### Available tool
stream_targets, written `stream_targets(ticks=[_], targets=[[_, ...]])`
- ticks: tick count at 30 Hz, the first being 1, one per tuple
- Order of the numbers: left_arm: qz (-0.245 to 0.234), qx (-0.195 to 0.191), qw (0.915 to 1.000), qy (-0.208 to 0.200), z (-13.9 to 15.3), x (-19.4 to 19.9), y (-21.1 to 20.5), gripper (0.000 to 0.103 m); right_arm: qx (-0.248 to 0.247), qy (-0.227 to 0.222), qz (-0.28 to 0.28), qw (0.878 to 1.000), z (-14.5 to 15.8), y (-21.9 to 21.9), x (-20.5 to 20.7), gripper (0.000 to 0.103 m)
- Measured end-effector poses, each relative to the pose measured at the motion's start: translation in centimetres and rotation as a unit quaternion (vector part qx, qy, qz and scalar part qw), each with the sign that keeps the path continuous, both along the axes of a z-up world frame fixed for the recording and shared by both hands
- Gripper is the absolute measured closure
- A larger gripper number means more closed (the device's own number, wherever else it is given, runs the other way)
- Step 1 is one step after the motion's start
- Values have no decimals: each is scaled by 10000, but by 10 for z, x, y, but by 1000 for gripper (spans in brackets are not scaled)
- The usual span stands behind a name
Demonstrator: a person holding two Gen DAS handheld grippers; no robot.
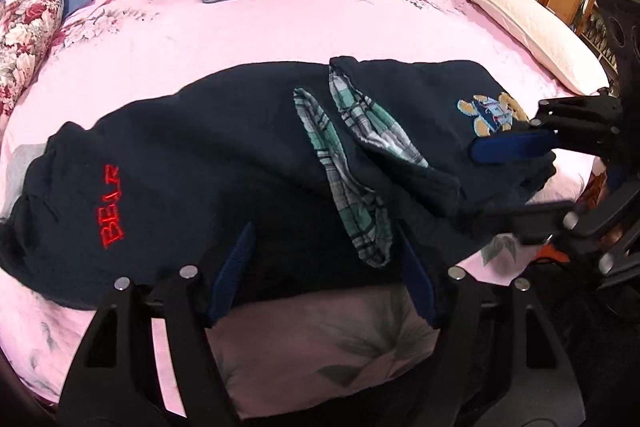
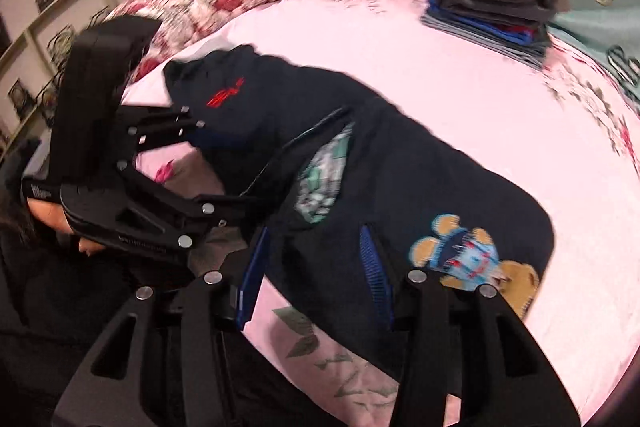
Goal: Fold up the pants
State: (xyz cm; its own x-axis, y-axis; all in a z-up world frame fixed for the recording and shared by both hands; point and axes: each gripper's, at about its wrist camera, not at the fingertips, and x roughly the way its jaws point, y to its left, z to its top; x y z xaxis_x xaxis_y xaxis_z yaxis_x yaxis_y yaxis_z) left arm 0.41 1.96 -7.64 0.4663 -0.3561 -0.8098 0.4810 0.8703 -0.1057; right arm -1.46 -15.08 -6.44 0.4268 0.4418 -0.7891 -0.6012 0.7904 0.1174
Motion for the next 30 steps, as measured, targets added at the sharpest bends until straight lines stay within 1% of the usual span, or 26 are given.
stream_targets(ticks=[3,5,6,7,8,9,10,11,12,14,15,17,19,21,23,24,25,26,27,28,29,30], targets=[[37,33,10000,-10,0,-1,-1,31,-162,-31,162,9997,-3,12,0,55],[40,30,10000,-19,1,-3,1,31,-231,-21,167,9996,-7,17,2,55],[46,20,10000,-14,1,-3,1,31,-242,11,138,9996,-11,19,6,62],[56,22,10000,-14,1,-4,2,31,-241,63,101,9996,-15,20,8,66],[67,29,10000,-14,0,-5,1,31,-220,119,41,9997,-18,18,11,73],[74,-1,10000,-23,1,-7,2,31,-43,176,18,9998,-17,14,14,84],[78,-23,10000,-30,3,-7,3,31,162,251,32,9995,-15,10,15,87],[83,-37,10000,-36,3,-6,6,31,301,235,-37,9993,-11,6,14,90],[88,-46,9999,-30,3,-6,7,31,408,162,-136,9989,-5,1,14,90],[90,-88,9999,-24,3,-5,9,31,783,104,-217,9966,10,-10,13,90],[89,-102,9999,-27,3,-5,9,31,938,55,-184,9954,21,-13,11,90],[96,-124,9999,-30,2,-6,10,31,1084,-17,-45,9941,39,-11,6,90],[113,-163,9998,-26,2,-6,11,31,1142,52,237,9932,46,-1,2,90],[139,-180,9997,-34,3,-7,14,31,864,285,429,9949,35,15,2,90],[169,-193,9997,-48,5,-10,19,31,380,509,280,9976,10,27,8,88],[185,-197,9996,-52,6,-11,22,30,273,576,211,9977,2,28,13,84],[200,-201,9996,-54,8,-13,24,29,290,675,219,9971,-6,28,15,83],[229,-190,9995,-75,10,-14,27,29,371,670,293,9966,-7,28,15,71],[298,-169,9993,-159,14,-15,31,29,476,643,416,9959,-6,28,13,55],[346,-198,9990,-219,19,-16,35,29,520,584,525,9956,-4,29,9,49],[389,-264,9985,-275,24,-15,39,29,462,418,679,9957,-3,32,4,45],[470,-356,9976,-375,33,-14,45,29,378,303,797,9956,-3,35,1,45]])
